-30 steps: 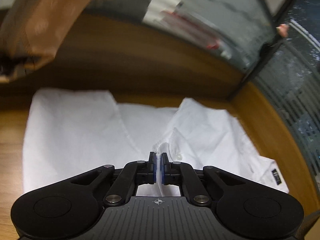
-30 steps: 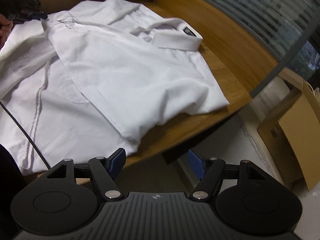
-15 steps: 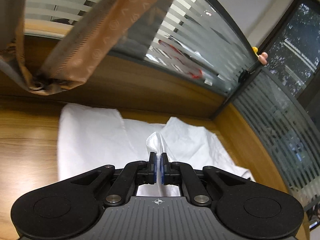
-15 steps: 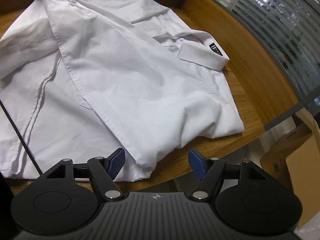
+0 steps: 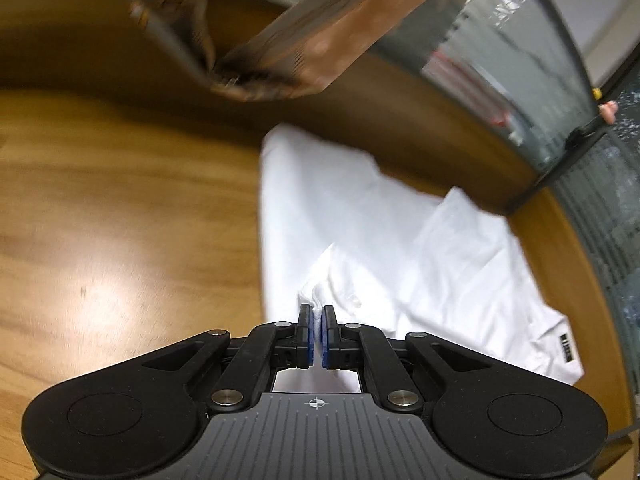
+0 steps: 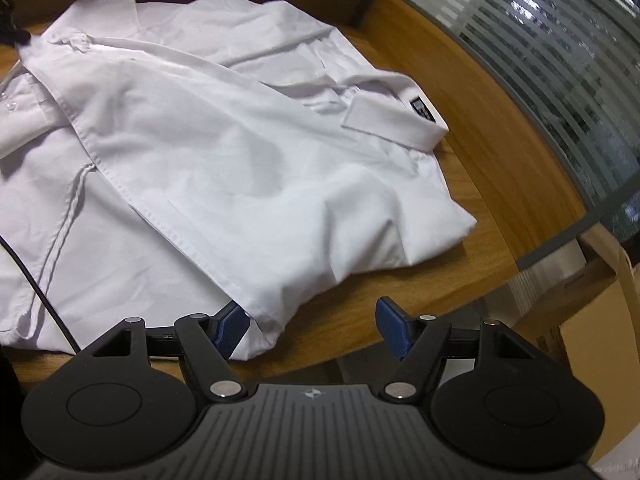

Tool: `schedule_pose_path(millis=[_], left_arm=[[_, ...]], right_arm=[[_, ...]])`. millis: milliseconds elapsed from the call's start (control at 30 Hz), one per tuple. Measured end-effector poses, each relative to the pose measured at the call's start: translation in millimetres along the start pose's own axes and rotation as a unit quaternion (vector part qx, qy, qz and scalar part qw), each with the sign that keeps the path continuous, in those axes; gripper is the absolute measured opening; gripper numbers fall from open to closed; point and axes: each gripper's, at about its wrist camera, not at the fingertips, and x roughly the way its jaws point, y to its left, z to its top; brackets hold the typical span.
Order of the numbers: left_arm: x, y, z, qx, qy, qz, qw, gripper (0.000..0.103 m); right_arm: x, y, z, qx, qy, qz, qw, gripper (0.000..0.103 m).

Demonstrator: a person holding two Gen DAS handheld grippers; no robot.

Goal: Fold clothes

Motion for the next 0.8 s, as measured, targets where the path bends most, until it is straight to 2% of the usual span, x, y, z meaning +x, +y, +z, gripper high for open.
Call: schedule_pose_path(millis=[133, 167, 233, 300, 367, 467, 567, 633, 733, 767, 800], left_arm=[[7.5, 0.5, -7.5, 0.016, 0.0, 0.017, 0.9997, 0.006], [9.9, -1.2, -8.6, 0.024, 0.0, 0.023, 0.9995, 0.006], [14.2, -4.1, -10.1, 0.036, 0.005, 0.034, 0.9987, 0.006], [16.8, -6.9, -11.2, 0.045, 0.006, 0.044, 0.998, 0.007], [18.4, -10.0, -11.7, 0.054, 0.006, 0.051, 0.9972, 0.007], [20.0, -12.9, -13.1, 0.074, 0.004, 0.057, 0.9957, 0.007], [22.4, -14.5, -11.3, 0.087, 0.004, 0.059, 0.9944, 0.009], [23.6, -15.4, -9.2, 0.092, 0.007, 0.061, 0.9938, 0.01], [14.5, -15.0, -5.1, 0.085, 0.001, 0.053, 0.9949, 0.019], [8.4, -13.2, -3.7, 0.08, -0.007, 0.047, 0.9957, 0.026], [1.3, -11.4, -2.6, 0.075, -0.016, 0.042, 0.9962, 0.03]], right_arm=[[-1.7, 2.0, 2.7, -0.022, -0.017, -0.001, 1.0, 0.07], [-2.3, 2.2, 2.8, -0.028, -0.021, -0.001, 0.999, 0.067], [-3.7, 2.0, 1.0, -0.042, -0.032, 0.005, 0.999, 0.054], [-5.9, 2.8, -1.0, -0.061, -0.04, 0.013, 0.997, 0.018], [-9.0, 4.7, -3.5, -0.084, -0.044, 0.023, 0.995, 0.006], [-11.0, 8.3, -13.4, -0.137, -0.039, 0.036, 0.989, 0.004], [-7.0, 12.5, -24.6, -0.189, -0.013, 0.07, 0.979, 0.005], [-8.9, 9.9, -26.2, -0.209, -0.01, 0.083, 0.974, 0.007], [-17.3, -5.6, -22.9, -0.211, -0.018, 0.101, 0.972, 0.019], [-21.4, -16.4, -19.7, -0.195, -0.023, 0.116, 0.974, 0.027], [-26.2, -27.8, -15.8, -0.172, -0.031, 0.132, 0.976, 0.03]])
